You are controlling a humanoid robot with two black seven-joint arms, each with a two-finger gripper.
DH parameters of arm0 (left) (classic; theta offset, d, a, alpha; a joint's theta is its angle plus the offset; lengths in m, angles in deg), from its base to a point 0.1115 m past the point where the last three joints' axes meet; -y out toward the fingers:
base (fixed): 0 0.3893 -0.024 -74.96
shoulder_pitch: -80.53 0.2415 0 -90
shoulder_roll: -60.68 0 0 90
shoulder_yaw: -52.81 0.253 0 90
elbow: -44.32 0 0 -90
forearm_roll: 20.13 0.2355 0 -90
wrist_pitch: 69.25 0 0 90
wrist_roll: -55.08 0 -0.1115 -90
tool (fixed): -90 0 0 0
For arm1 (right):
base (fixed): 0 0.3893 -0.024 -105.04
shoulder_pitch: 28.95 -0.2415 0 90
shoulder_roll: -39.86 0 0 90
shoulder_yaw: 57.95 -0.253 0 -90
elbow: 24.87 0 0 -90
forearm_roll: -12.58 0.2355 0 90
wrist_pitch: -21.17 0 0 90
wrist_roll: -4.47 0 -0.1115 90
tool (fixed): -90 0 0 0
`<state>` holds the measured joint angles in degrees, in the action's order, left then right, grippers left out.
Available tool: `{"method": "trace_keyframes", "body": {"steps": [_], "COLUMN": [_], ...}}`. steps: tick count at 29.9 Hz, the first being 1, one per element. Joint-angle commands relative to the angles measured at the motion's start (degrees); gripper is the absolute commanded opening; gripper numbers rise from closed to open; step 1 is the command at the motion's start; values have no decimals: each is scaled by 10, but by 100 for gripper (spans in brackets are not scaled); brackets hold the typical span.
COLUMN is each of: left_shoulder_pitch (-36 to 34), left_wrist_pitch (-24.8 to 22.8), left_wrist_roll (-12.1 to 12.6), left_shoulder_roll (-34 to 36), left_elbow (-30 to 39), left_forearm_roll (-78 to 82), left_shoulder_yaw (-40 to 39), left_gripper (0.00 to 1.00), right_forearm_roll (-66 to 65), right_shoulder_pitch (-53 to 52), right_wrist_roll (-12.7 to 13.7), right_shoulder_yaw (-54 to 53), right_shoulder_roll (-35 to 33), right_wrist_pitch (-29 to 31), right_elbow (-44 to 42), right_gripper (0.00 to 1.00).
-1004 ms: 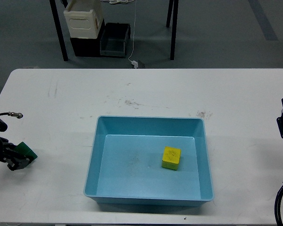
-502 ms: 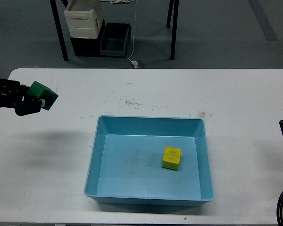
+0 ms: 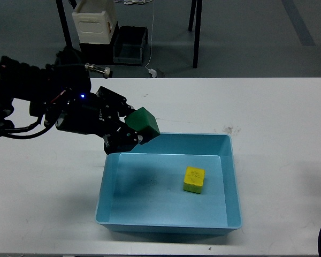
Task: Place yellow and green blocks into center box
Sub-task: 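Lift the green cube and carry it over the blue bin, then lower the green cube into the bin beside the yellow cube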
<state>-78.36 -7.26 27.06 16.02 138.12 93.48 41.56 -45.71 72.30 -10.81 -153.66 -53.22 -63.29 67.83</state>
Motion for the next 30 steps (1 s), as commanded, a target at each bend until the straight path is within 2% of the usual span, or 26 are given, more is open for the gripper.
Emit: {"method": "trace_keyframes", "body": {"steps": [1,5,9,15,19,26,30], "left_shoulder_pitch": [-78,-135,-141,-133,-133,-116,-115], "left_wrist_pitch": [0,0,0,0,0,0,0], "left_wrist_roll": [0,0,0,0,0,0,0], "left_shoulder_roll": [-46,-94,-144,-198,-210,-214,-218], "left_elbow": [-8,-26,-70,-127,-153,-157,-158], "left_forearm_roll": [3,4,49,80,79,75,71], "left_shoulder_yaw": [110,208,264,279,307,310,303], "left_gripper": [14,15,17,19,20,35,47], "right_forearm_roll": [5,7,7,8,7,8,8], "right_shoulder_pitch": [1,1,1,1,1,1,1], "right_wrist_roll": [0,0,0,0,0,0,0], "right_shoulder_yaw": [-1,-1,-2,-4,-4,-4,-4], "right_shoulder_roll": [0,0,0,0,0,0,0], "right_wrist_pitch": [0,0,0,0,0,0,0], "right_elbow": [-1,0,0,-1,-1,-1,0], "right_gripper": [98,98,98,98,98,98,98]}}
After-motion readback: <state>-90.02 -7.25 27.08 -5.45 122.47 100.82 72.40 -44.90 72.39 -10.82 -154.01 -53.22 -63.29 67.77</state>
